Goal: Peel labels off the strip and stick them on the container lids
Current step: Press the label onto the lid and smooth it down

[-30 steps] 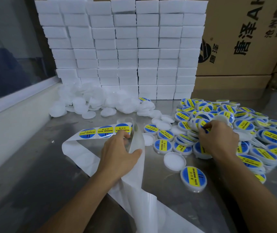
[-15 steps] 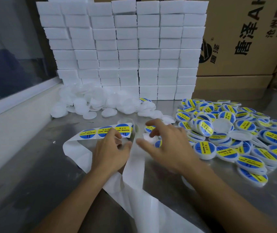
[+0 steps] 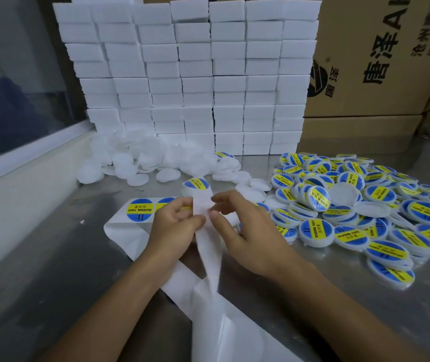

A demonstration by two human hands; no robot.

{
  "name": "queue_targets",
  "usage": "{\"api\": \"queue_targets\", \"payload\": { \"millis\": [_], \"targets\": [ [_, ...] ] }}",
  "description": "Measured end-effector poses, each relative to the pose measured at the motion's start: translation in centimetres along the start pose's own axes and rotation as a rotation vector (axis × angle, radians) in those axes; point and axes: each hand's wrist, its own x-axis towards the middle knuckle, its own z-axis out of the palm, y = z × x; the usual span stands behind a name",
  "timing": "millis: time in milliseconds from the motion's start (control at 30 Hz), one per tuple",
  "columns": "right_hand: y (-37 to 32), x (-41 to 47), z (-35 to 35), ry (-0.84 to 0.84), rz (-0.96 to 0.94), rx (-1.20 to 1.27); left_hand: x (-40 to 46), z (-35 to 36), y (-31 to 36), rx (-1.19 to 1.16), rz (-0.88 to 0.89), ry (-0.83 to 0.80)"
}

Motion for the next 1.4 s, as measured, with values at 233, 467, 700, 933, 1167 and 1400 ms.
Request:
{"api": "queue_targets", "payload": {
  "millis": [233, 467, 700, 933, 1167, 1400],
  "targets": [
    [0.6, 0.8, -0.3, 0.116, 0.232, 0.478, -0.6, 0.2, 0.4, 0.034, 0.076, -0.14],
    [0.2, 1.2, -1.7, 0.168, 0.359, 0.643, -0.9, 0.4, 0.7, -0.028, 0.081, -0.276],
    [-0.1, 1.0, -1.4, 0.144, 0.165, 0.565, -0.4, 0.2, 0.6, -0.114, 0.152, -0.143],
    [0.4, 0.9, -1.1, 0.149, 0.111, 0.492, -0.3, -0.2, 0.6, -0.057, 0.166, -0.019],
    [1.1, 1.0, -0.6, 0.181, 0.109, 0.467, -0.4, 0.7, 0.1, -0.114, 0.069, -0.043],
    [1.7, 0.7, -0.2, 0.283, 0.007, 0.158, -0.6, 0.7, 0.2, -0.063, 0.15, 0.052]
  ]
}}
